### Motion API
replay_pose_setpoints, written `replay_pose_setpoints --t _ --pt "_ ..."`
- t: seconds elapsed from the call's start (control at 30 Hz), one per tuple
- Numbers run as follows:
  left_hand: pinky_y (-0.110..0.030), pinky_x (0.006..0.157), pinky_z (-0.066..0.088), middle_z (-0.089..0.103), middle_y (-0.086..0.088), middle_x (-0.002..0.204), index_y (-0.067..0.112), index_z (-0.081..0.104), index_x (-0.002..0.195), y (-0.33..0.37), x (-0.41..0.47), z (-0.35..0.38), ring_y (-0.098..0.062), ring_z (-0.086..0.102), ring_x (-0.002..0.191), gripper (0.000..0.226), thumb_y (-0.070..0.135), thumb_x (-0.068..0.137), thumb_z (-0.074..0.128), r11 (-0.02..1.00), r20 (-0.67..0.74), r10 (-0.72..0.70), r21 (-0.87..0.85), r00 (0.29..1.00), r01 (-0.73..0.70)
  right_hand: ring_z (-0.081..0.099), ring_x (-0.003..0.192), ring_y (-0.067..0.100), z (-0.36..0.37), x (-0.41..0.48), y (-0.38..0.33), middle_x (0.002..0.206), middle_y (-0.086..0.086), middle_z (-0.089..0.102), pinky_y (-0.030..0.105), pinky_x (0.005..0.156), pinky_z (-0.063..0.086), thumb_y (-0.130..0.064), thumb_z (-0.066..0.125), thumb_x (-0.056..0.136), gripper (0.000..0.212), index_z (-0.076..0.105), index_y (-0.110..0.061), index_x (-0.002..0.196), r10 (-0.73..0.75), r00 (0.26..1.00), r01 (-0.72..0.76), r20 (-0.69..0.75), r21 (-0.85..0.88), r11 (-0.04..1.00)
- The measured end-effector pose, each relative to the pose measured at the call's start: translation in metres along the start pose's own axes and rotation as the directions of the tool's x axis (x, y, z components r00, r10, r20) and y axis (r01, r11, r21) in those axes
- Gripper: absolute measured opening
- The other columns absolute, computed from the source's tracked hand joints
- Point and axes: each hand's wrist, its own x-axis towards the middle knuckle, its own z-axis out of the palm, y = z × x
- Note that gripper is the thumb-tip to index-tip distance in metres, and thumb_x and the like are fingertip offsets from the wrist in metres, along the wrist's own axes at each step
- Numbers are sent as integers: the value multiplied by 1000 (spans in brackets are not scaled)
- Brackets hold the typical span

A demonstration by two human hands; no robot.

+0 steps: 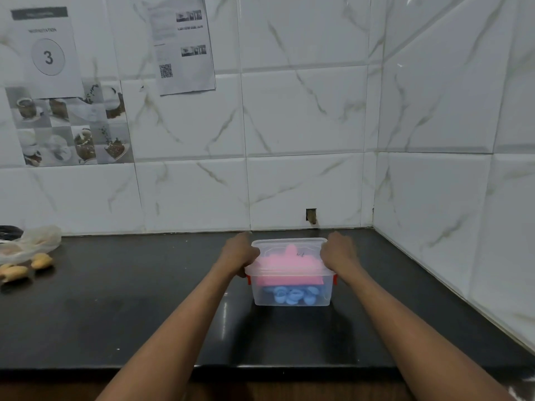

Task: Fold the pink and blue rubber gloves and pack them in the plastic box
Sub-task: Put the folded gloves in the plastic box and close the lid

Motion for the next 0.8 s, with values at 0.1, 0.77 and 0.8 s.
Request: replay_pose_setpoints --t 0.1,0.77,0.8 --pt "-22 39 44 58 -7 85 31 34 150 -1 2 5 -19 51 56 62 11 91 38 1000 83 16 -24 996 -14 54 115 32 2 2 -1 137 19 49 34 86 45 -11 37 98 43 42 -11 141 -35 998 37 58 -37 999" --pt "-61 115 -11 8 5 165 29 18 156 -1 24 20 -19 -1 152 67 63 98 21 804 307 215 484 927 -346 46 130 28 0 4 9 149 9 43 39 107 35 -19 33 102 42 42 -14 143 -125 970 111 209 75 991" --pt "-61 116 -9 9 5 165 27 17 156 -1 24 19 -18 0 152 68 63 98 20 788 324 225 495 919 -367 42 134 28 0 5 10 152 9 39 36 109 32 -17 32 103 43 41 -11 144 -140 966 124 219 87 988"
